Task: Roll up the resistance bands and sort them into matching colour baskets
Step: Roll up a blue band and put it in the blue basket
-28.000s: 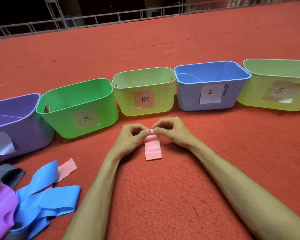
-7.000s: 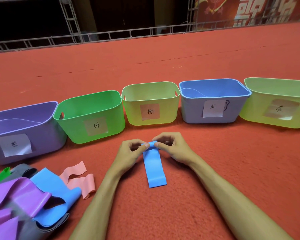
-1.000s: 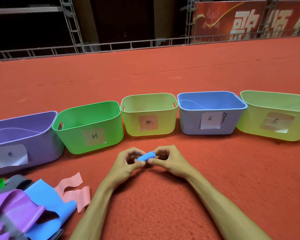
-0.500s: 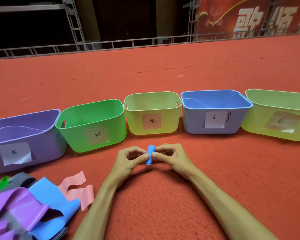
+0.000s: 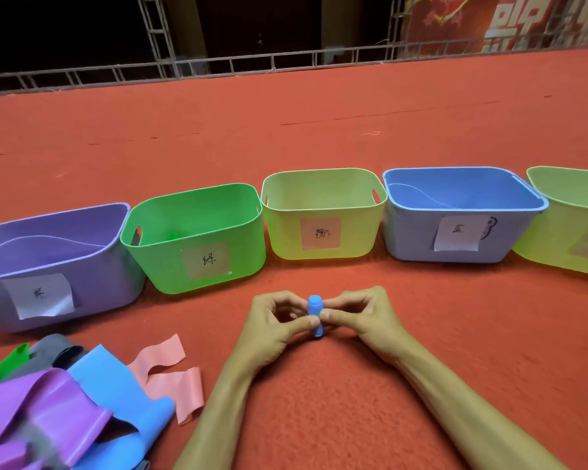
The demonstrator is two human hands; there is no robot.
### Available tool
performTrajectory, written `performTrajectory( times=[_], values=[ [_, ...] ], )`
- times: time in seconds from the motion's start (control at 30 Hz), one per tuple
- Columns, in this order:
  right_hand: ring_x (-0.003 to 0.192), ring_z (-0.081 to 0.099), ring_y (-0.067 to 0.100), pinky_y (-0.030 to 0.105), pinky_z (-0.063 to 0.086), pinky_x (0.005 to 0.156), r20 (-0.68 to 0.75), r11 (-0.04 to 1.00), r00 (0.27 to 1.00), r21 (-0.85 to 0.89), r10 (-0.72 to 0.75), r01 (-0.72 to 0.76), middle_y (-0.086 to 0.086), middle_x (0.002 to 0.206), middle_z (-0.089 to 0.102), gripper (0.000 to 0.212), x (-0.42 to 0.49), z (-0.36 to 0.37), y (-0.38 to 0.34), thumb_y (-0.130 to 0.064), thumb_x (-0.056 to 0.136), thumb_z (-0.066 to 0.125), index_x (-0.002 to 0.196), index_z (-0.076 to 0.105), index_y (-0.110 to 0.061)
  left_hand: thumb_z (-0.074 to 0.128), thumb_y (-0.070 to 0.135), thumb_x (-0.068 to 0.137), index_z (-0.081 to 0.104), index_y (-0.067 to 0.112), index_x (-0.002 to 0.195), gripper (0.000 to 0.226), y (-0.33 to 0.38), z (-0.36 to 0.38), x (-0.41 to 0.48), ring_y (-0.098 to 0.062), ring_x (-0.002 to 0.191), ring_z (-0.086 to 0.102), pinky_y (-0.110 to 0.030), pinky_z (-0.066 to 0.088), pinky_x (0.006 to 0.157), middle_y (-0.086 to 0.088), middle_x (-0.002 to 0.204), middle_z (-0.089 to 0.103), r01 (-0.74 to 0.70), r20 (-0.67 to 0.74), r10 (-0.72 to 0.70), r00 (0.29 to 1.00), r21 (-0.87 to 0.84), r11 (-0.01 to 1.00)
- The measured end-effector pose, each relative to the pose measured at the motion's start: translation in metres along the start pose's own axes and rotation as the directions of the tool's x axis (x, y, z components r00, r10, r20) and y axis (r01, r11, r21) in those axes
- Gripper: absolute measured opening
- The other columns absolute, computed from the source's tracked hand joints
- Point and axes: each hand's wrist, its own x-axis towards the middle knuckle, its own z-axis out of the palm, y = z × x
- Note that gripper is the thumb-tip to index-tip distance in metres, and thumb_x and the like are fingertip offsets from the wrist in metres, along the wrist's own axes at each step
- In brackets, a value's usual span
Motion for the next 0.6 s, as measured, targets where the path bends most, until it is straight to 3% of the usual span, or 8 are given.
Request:
performTrajectory(
  times=[0.07,0.17,0.3,0.43,0.6],
  values=[
    [0.073,0.072,0.007,0.019,0.052,0.066,-0.014,0.998,0.999,-0.042,-0.053,0.052,0.001,0.078,0.078,0.015,-0.002,-0.001,-0.001,0.005,0.082,0.08,0.095,0.082,-0.002,0.09,0.012,0.078,0.079,0.011,0.089,0.015,0.0,0.002,-0.003,-0.015,0.079,0.066,-0.029,0.051,0.076,-0.012,0.086,0.077,-0.004,-0.027,0.005,1.0,0.024,1.0],
    [0.077,0.071,0.009,0.022,0.051,0.069,-0.035,0.986,0.993,-0.129,-0.112,0.107,0.002,0.084,0.077,0.018,-0.006,0.002,-0.013,-0.005,0.084,0.083,0.1,0.084,-0.014,0.091,0.027,0.075,0.082,0.019,0.091,0.02,0.011,0.004,-0.005,-0.017,0.08,0.066,-0.036,0.05,0.077,-0.009,0.087,0.079,0.01,-0.054,-0.007,0.998,0.038,0.999],
    [0.079,0.065,0.004,0.02,0.043,0.065,-0.03,0.942,0.97,-0.245,-0.243,0.228,0.0,0.089,0.077,0.02,-0.005,-0.021,-0.05,-0.014,0.084,0.083,0.1,0.084,-0.026,0.088,0.048,0.063,0.084,0.035,0.087,0.028,0.057,0.019,0.011,-0.004,0.075,0.061,-0.023,0.041,0.07,0.007,0.083,0.079,-0.096,-0.081,0.106,0.991,0.125,0.988],
    [0.079,0.067,0.003,0.022,0.052,0.071,-0.013,0.879,0.948,-0.38,-0.317,0.289,-0.004,0.088,0.079,0.017,0.025,-0.085,-0.121,-0.009,0.084,0.085,0.1,0.084,-0.016,0.095,0.012,0.071,0.083,0.017,0.088,0.021,0.125,0.052,0.073,0.001,0.066,0.059,-0.015,0.043,0.063,0.006,0.078,0.078,-0.185,-0.008,0.189,0.982,0.169,0.968],
    [0.072,0.068,0.001,0.023,0.056,0.07,-0.047,0.771,0.935,-0.582,-0.352,0.261,-0.003,0.08,0.079,0.012,0.077,-0.173,-0.184,-0.009,0.079,0.087,0.088,0.081,-0.012,0.09,0.009,0.069,0.079,0.02,0.083,0.021,0.183,0.107,0.178,-0.008,0.07,0.07,-0.031,0.055,0.069,0.005,0.078,0.079,-0.224,0.069,0.214,0.974,0.381,0.897]
  ],
)
